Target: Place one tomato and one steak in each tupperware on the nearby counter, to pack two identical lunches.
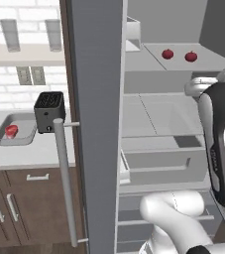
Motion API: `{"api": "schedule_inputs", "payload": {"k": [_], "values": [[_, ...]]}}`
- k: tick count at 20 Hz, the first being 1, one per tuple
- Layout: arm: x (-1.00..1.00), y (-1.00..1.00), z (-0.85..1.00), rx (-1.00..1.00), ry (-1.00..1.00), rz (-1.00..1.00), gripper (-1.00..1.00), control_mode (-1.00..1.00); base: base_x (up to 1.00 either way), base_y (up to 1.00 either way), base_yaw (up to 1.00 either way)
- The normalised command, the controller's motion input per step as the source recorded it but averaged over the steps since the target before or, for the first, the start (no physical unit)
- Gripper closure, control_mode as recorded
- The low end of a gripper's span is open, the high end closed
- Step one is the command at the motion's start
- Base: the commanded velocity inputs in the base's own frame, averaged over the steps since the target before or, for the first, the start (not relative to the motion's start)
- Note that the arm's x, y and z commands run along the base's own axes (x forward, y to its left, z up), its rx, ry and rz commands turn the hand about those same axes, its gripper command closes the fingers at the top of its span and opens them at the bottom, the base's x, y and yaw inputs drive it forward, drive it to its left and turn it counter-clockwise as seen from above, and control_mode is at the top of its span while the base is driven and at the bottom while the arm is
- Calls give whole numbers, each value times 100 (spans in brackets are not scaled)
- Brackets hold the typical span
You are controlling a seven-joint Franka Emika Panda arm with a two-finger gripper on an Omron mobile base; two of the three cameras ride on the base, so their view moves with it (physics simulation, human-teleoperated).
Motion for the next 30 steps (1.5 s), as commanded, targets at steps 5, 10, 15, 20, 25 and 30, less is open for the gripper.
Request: {"api": "schedule_inputs", "payload": {"k": [5, 10, 15, 20, 25, 30], "values": [[29, -29, 54, -21, -15, 2, -100, -100, 0, 0, 0], [34, -45, 6, -7, -14, 0, -100, -100, 0, 0, 0], [43, -50, 1, 0, -16, 0, -100, -100, 0, 0, 0], [73, -9, 1, 0, 14, -1, -100, -100, 0, 0, 0], [76, -26, 0, 0, 7, 0, -100, -100, 0, 0, 0], [64, -35, -3, 0, 3, 0, -100, -100, 0, 0, 0]]}}
